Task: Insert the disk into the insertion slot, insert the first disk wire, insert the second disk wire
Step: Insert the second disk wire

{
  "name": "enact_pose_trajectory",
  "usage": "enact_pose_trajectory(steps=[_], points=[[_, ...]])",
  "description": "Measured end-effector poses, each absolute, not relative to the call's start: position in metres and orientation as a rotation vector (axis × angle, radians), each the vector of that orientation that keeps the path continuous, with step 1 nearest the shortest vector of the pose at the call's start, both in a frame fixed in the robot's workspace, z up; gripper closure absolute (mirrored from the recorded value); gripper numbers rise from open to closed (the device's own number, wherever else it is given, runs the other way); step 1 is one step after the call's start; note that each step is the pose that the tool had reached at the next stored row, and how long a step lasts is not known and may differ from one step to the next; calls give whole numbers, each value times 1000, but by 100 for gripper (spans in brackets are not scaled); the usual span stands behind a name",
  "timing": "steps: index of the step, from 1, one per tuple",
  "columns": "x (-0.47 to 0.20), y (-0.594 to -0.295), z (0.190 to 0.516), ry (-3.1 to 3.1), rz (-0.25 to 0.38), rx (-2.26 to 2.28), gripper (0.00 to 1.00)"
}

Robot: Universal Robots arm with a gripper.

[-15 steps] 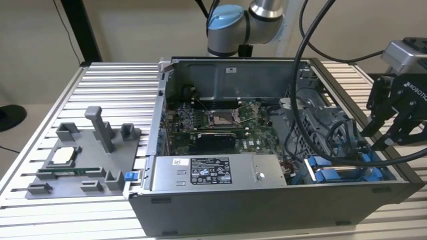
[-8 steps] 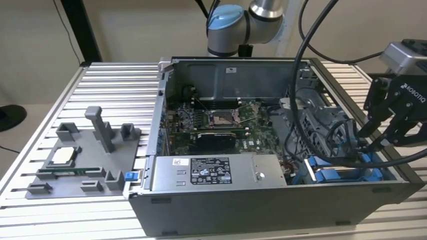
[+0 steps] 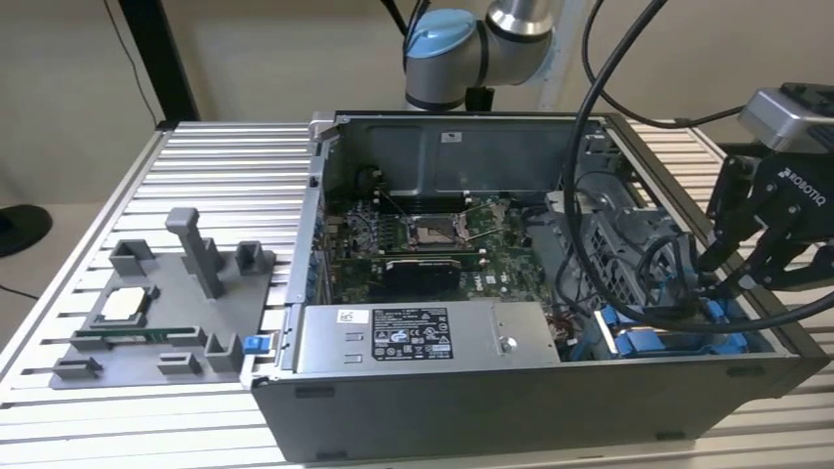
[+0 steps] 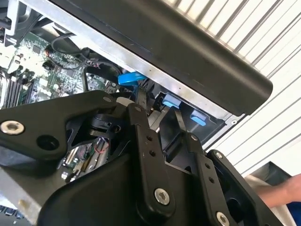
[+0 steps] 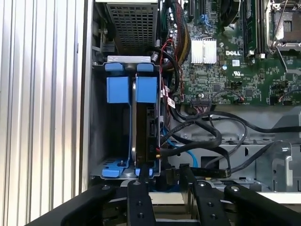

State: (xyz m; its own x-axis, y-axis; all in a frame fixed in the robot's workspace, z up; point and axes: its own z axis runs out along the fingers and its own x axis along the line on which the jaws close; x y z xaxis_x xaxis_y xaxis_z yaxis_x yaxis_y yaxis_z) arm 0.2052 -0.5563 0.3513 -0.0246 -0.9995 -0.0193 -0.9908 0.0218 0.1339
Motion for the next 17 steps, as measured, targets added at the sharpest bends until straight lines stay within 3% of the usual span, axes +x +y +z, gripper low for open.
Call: enact_pose_trajectory(steps=[17], points=[[208,-559,351,-2203,-219,2159,0]])
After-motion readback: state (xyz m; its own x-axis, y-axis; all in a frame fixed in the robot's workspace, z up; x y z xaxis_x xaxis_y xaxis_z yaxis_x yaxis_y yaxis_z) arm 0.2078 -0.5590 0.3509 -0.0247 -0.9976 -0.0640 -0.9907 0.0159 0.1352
